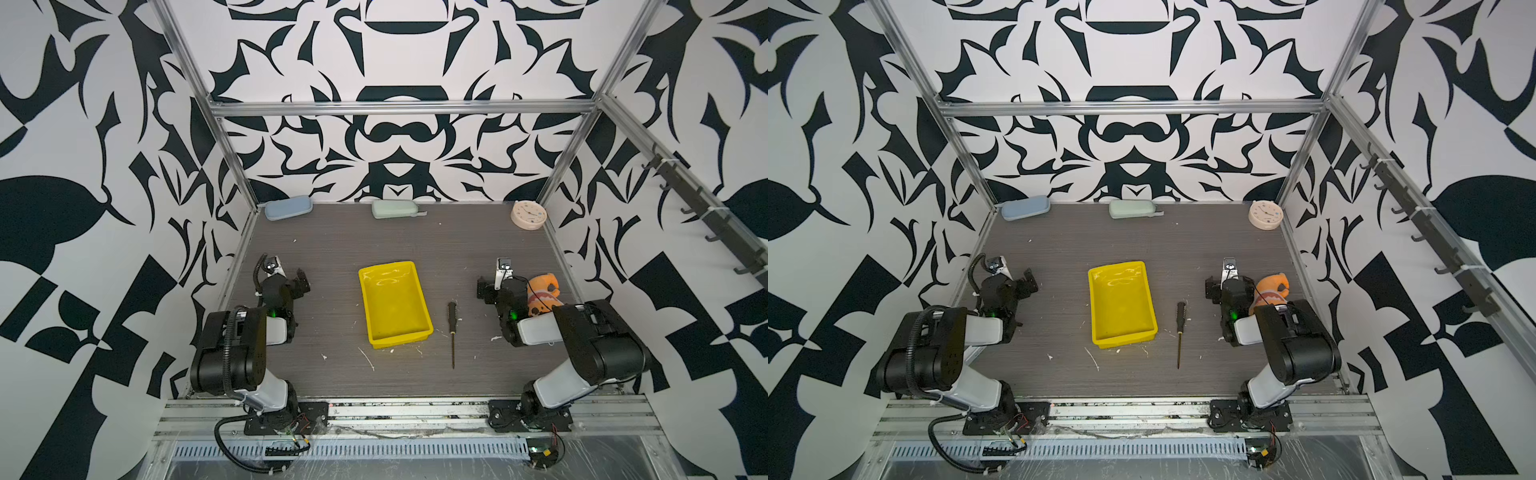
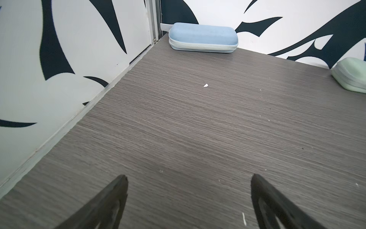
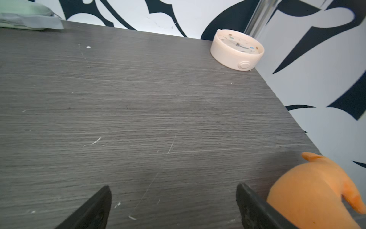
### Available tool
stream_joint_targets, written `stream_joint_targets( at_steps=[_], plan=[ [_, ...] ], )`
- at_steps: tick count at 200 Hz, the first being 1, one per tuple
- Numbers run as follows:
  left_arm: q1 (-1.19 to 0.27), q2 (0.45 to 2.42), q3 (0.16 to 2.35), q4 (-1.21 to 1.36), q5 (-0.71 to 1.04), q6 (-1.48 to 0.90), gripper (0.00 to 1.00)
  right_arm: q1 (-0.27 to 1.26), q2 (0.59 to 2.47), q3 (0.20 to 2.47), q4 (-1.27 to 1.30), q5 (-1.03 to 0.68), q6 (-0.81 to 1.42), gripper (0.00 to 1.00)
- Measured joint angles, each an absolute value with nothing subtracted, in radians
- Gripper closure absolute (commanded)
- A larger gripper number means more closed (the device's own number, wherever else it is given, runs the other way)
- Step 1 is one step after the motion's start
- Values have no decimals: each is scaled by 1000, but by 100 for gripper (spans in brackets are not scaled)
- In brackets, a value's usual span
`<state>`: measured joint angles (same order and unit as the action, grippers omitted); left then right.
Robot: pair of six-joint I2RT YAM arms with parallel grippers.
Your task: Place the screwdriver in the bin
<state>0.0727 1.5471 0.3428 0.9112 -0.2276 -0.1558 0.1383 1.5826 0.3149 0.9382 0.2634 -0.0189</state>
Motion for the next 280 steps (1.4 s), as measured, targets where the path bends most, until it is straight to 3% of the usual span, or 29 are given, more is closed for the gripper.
stream_joint_targets(
  at_steps=[280],
  plan=[
    [72, 1547, 350, 899, -224, -151, 1, 99, 1583, 334, 909, 168, -26, 0]
  ],
)
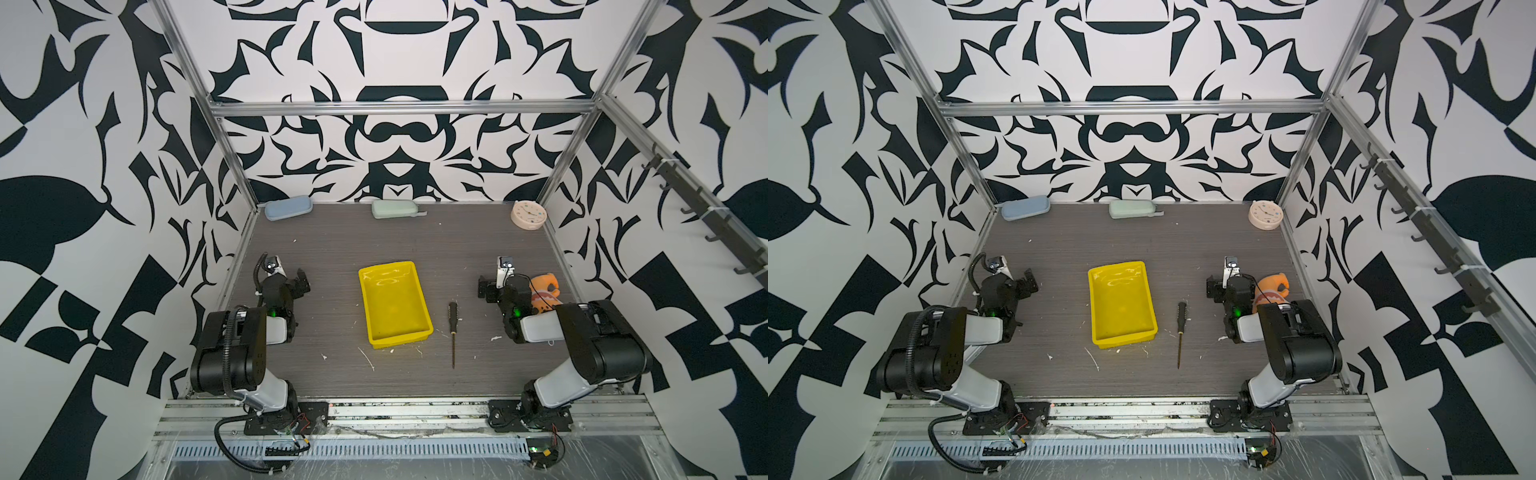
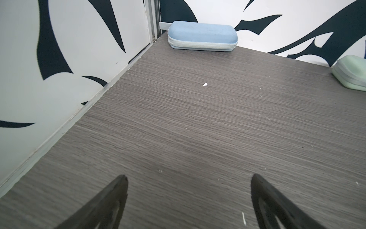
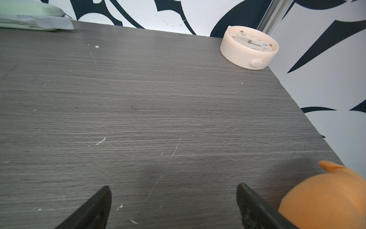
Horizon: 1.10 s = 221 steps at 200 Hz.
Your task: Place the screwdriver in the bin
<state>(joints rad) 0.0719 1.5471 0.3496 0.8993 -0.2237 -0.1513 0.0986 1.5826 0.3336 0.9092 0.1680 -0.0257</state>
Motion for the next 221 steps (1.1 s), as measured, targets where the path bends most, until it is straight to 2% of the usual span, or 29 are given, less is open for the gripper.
stream_joint_targets(
  at_steps=[62, 89, 129, 158, 198, 221],
  plan=[
    [72, 1547, 352, 899, -220, -149, 1, 99, 1583, 334, 901, 161, -25, 0],
    [72, 1536, 378, 839, -141, -117, 1, 106, 1542, 332, 872, 192, -16, 0],
    [39, 1325, 524, 530, -130, -149, 1, 114, 1105, 352, 615, 277, 23, 0],
    [-9, 1074, 532, 387, -125, -321, 1, 114, 825, 447, 376, 308, 75, 0],
    [-14, 929, 707, -89, -143, -517, 1, 116, 518, 508, 55, 485, 394, 0],
    [-14, 830, 710, -292, -207, -612, 1, 115, 454, 507, -4, 538, 481, 0]
  ],
)
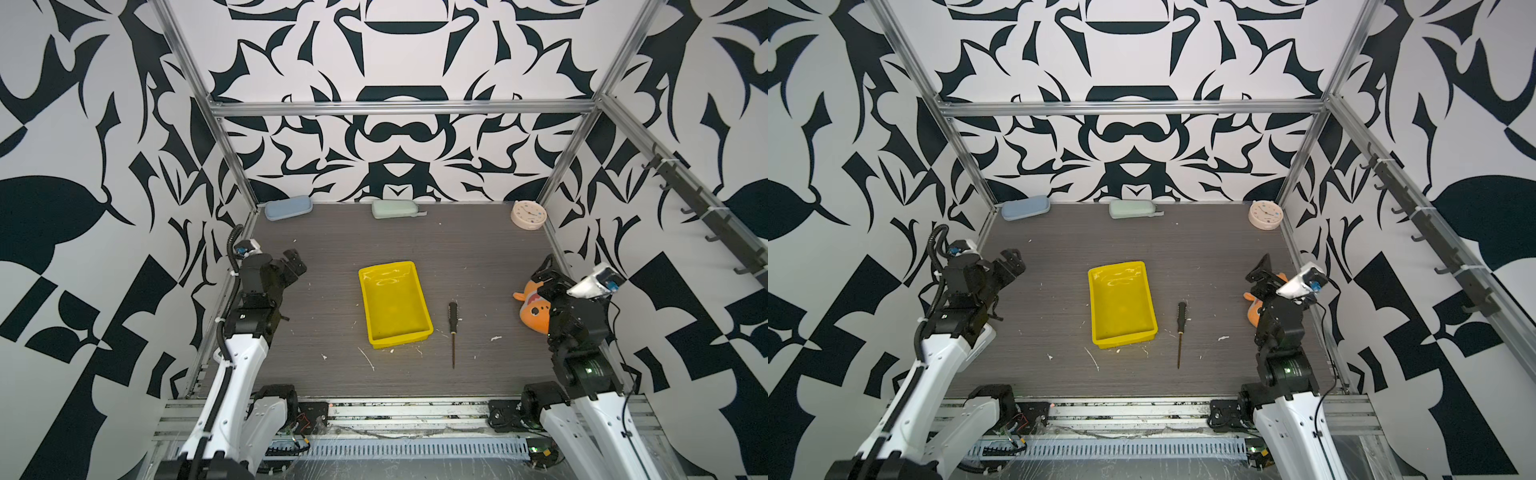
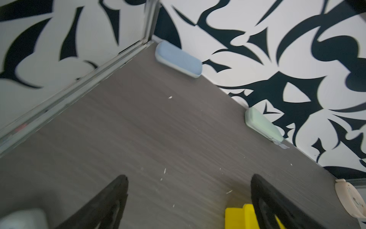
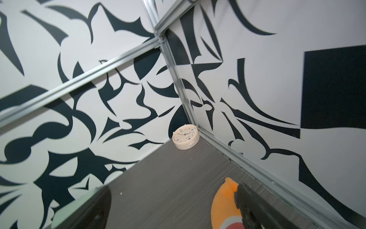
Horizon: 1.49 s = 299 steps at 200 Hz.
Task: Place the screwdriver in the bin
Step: 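Move the right gripper over the black-and-yellow screwdriver while the left arm lifts slightly, then lower the right gripper and close it on the screwdriver handle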
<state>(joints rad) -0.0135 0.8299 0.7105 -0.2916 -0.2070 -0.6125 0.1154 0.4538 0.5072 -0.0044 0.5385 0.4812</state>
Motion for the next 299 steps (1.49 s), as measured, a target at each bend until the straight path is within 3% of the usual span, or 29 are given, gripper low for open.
stream_joint_targets(
  at_steps=[54, 84, 108, 148, 179, 185, 203, 211, 258, 299],
  plan=[
    [-12, 657, 587, -475, -246, -784, 1, 116, 737, 638, -202, 543, 528, 0],
    [-12, 592, 517, -469, -233, -818, 1, 117, 701, 656, -285, 585, 531, 0],
    [-12, 602, 487, -476, -231, -846, 1, 114, 684, 687, -318, 483, 493, 0],
    [-12, 622, 477, -485, -281, -852, 1, 143, 888, 821, -390, 266, 472, 10],
    [-12, 604, 414, -466, -338, -880, 1, 300, 987, 810, -462, 167, 511, 16],
    [-12, 596, 397, -472, -346, -888, 1, 340, 1003, 809, -473, 165, 524, 20],
    [-12, 562, 358, -479, -362, -901, 1, 464, 1060, 808, -489, 163, 564, 44],
    [-12, 540, 349, -479, -366, -904, 1, 507, 1090, 801, -488, 159, 582, 49],
    [-12, 455, 340, -476, -367, -907, 1, 545, 1240, 702, -435, 146, 663, 49],
    [-12, 464, 338, -476, -369, -913, 1, 545, 1454, 773, -426, 107, 678, 49]
  ],
)
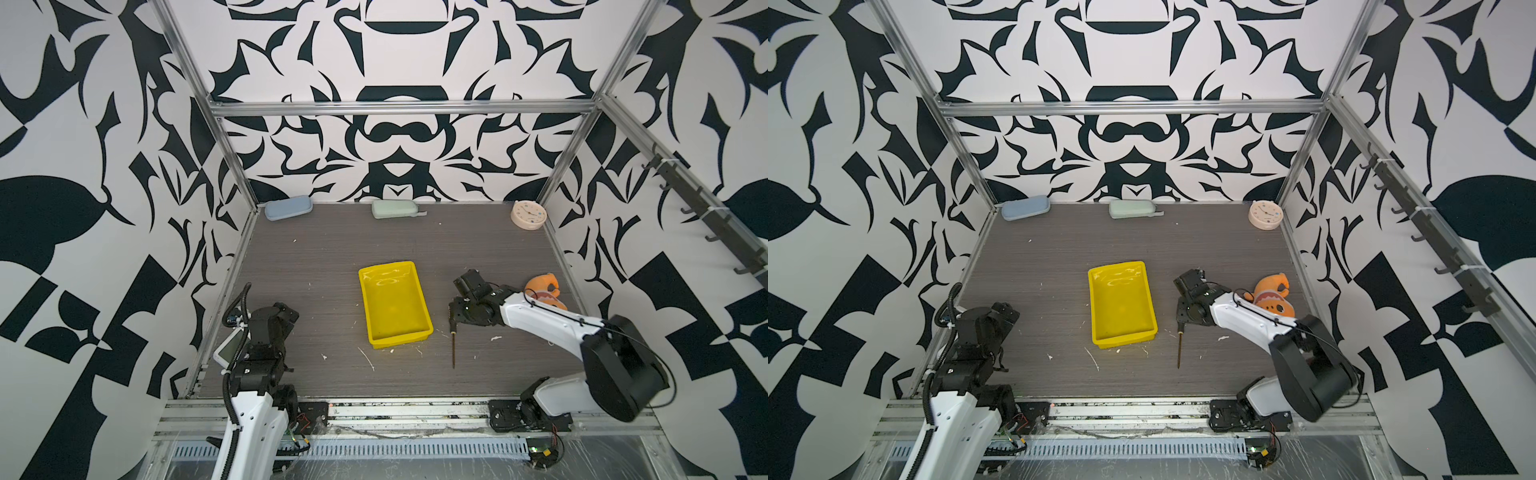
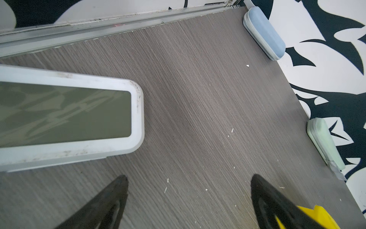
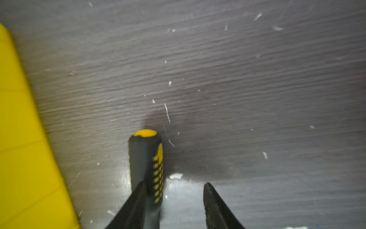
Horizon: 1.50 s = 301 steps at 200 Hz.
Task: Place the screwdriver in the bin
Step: 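Lower the right gripper and close it on the screwdriver handle, then lift the screwdriver with the right gripper and carry it over the yellow bin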
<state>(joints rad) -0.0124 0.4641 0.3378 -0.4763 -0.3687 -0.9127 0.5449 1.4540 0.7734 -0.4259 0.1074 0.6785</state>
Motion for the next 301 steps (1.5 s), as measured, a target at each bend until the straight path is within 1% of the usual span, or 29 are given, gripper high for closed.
stream_joint_targets(
  at_steps=[60, 164, 201, 219, 232, 240, 254, 266, 301],
  plan=[
    [-12, 513, 338, -476, -370, -916, 1, 546, 1494, 793, -392, 107, 679, 48],
    [-12, 506, 338, -476, -370, -917, 1, 580, 1481, 729, -367, 109, 707, 56],
    [-12, 496, 338, -477, -370, -918, 1, 585, 1489, 729, -365, 119, 709, 57],
    [-12, 488, 338, -477, -371, -918, 1, 589, 1489, 729, -365, 126, 710, 60],
    [-12, 485, 338, -477, -371, -919, 1, 591, 1489, 729, -362, 131, 719, 72],
    [-12, 485, 338, -477, -370, -919, 1, 593, 1489, 729, -360, 134, 727, 78],
    [-12, 485, 338, -477, -370, -920, 1, 596, 1489, 729, -356, 141, 730, 83],
    [-12, 485, 338, -477, -370, -920, 1, 601, 1489, 729, -358, 154, 732, 85],
    [-12, 487, 338, -478, -370, -920, 1, 628, 1483, 752, -409, 248, 719, 87]
  ],
)
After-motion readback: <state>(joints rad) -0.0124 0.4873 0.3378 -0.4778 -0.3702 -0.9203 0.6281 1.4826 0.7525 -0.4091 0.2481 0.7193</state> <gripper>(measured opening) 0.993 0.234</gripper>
